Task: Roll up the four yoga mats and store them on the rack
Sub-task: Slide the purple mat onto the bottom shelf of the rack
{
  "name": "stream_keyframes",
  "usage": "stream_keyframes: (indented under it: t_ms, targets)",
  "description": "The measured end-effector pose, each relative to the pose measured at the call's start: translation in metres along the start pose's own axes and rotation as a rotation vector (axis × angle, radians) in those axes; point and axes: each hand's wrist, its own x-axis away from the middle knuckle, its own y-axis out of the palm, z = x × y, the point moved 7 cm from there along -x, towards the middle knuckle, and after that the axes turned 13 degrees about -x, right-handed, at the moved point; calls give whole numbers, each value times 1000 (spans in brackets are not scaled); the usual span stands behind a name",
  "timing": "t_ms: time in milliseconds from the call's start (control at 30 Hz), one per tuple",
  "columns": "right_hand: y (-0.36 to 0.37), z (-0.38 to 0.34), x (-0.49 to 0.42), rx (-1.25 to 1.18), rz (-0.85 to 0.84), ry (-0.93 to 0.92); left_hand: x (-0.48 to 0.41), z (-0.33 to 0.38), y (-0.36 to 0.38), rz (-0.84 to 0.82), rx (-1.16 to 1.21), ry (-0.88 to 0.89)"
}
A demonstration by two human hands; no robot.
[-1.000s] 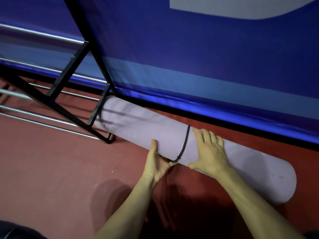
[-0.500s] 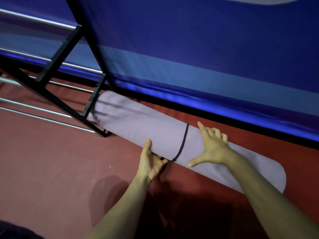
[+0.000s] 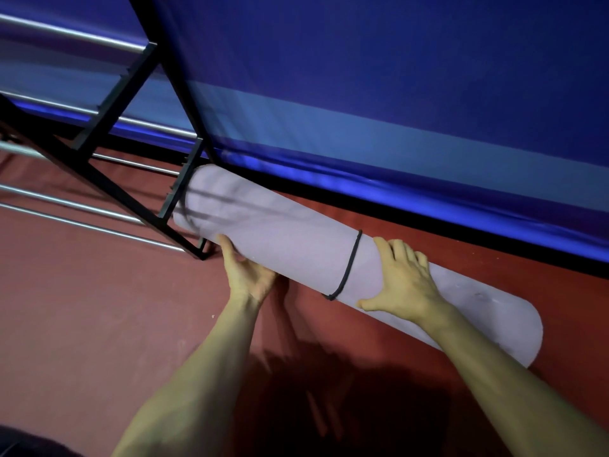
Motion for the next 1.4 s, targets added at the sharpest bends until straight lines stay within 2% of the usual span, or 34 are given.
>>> stream_keyframes:
  t_ms: [100,300,533,733,833,933,1000,1167,1233,1300,1400]
  targets:
    - [-1,0,1,4,14,-9,-1,2,-3,40,-25,16]
    - [6,-10,-1,69,-17,-38,2,-1,-24,75,67,23]
    - [5,-20,-7,92,-41,-61,-1,10,-33,46,73,9]
    - [-1,-53,-42,42,-47,-105,-16,38,-39,208,51,126]
    - [7,-79,-57,6,-41,-135,-7,42,-18,117,-113,162]
    - [10,-83,-57,-47,-5,-104,7,8,-2,92,-392,-20]
    - [11,-78,-47,-92,-4,-94,15,-11,0,164,-461,-103]
    - [10,-47,-26,59,-163,-15,19,-2,0,368,-413,-40]
    - [2,-39,-22,59,-121,19,16,15,-1,396,-376,7]
    - [-2,-51,-24,29,-55,-35,11,38,-5,438,-362,50]
    - [-3,-78,-35,-59,-47,-84,5,71,-20,614,-293,131]
